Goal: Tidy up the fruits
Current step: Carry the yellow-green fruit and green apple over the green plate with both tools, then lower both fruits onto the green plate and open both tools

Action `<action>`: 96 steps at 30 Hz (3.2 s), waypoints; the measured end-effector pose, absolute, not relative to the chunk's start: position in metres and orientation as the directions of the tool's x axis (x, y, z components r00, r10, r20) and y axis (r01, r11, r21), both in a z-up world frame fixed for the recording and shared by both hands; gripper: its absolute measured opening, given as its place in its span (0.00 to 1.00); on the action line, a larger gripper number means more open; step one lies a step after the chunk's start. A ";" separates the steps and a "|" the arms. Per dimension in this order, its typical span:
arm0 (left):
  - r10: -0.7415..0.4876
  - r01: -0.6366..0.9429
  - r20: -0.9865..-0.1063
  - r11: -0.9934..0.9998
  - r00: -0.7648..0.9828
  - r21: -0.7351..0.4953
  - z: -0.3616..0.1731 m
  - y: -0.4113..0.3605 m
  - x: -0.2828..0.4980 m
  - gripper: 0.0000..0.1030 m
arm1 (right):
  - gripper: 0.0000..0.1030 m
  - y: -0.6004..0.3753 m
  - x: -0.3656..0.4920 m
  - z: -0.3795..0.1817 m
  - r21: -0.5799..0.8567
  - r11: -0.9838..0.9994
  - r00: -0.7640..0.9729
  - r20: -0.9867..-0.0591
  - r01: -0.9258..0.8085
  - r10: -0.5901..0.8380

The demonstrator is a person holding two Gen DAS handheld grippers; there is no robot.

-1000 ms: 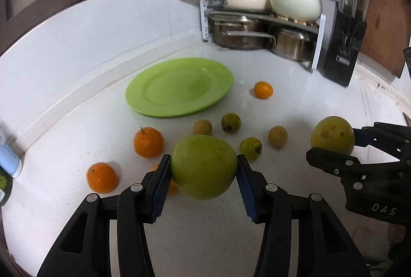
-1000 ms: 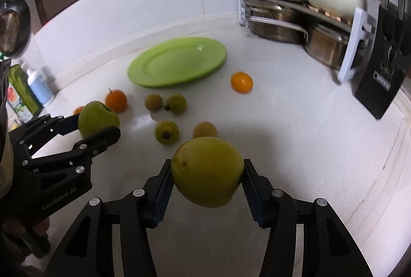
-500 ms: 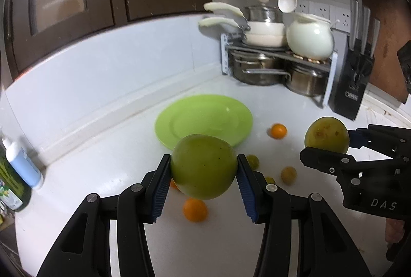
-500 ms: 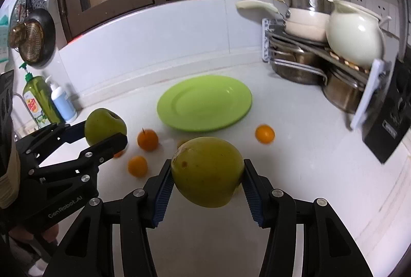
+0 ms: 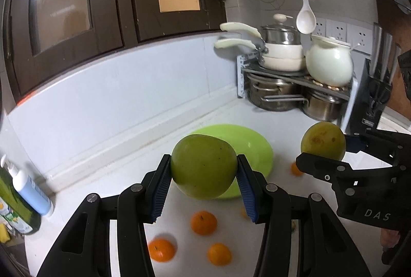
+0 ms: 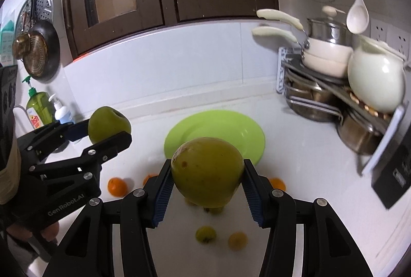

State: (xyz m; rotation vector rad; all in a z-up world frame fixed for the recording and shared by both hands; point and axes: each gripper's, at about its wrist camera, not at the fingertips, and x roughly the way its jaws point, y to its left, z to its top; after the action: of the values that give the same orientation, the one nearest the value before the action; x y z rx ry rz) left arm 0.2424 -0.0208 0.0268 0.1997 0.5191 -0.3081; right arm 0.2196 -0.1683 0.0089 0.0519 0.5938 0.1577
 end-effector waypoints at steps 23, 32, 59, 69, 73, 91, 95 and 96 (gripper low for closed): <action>-0.237 0.364 -0.683 0.930 0.691 0.045 -0.032 -0.037 0.363 0.48 | 0.51 -0.179 0.342 -0.027 0.074 0.984 0.743 -0.646 -0.164 0.173; -0.220 0.391 -0.746 0.918 0.628 0.059 -0.059 -0.045 0.388 0.48 | 0.51 -0.176 0.369 -0.055 0.031 0.977 0.679 -0.715 -0.210 0.169; -0.203 0.472 -0.816 0.876 0.542 0.096 -0.087 -0.059 0.398 0.51 | 0.51 -0.176 0.384 -0.094 0.020 0.968 0.576 -0.800 -0.249 0.165; -0.223 0.436 -0.760 0.896 0.610 0.087 -0.057 -0.046 0.380 0.61 | 0.57 -0.177 0.372 -0.079 0.039 0.968 0.604 -0.775 -0.247 0.186; -0.243 0.423 -0.718 0.903 0.652 0.079 -0.036 -0.036 0.362 0.65 | 0.57 -0.177 0.356 -0.060 0.043 0.971 0.648 -0.738 -0.234 0.189; -0.263 0.355 -0.536 0.932 0.802 0.073 0.040 0.011 0.255 0.75 | 0.69 -0.150 0.253 0.019 -0.007 0.979 0.828 -0.536 -0.202 0.167; -0.252 0.339 -0.519 0.937 0.817 0.080 0.046 0.023 0.230 0.77 | 0.69 -0.141 0.230 0.027 -0.001 0.977 0.840 -0.512 -0.211 0.181; -0.247 0.334 -0.514 0.939 0.822 0.082 0.047 0.026 0.224 0.78 | 0.69 -0.138 0.226 0.028 0.005 0.976 0.841 -0.507 -0.217 0.189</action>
State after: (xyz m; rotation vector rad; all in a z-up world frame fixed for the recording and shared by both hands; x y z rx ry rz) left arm 0.2238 0.0260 0.0472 0.1712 0.5220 -0.3107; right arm 0.2256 -0.1382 0.0277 -0.0534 0.5305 0.2148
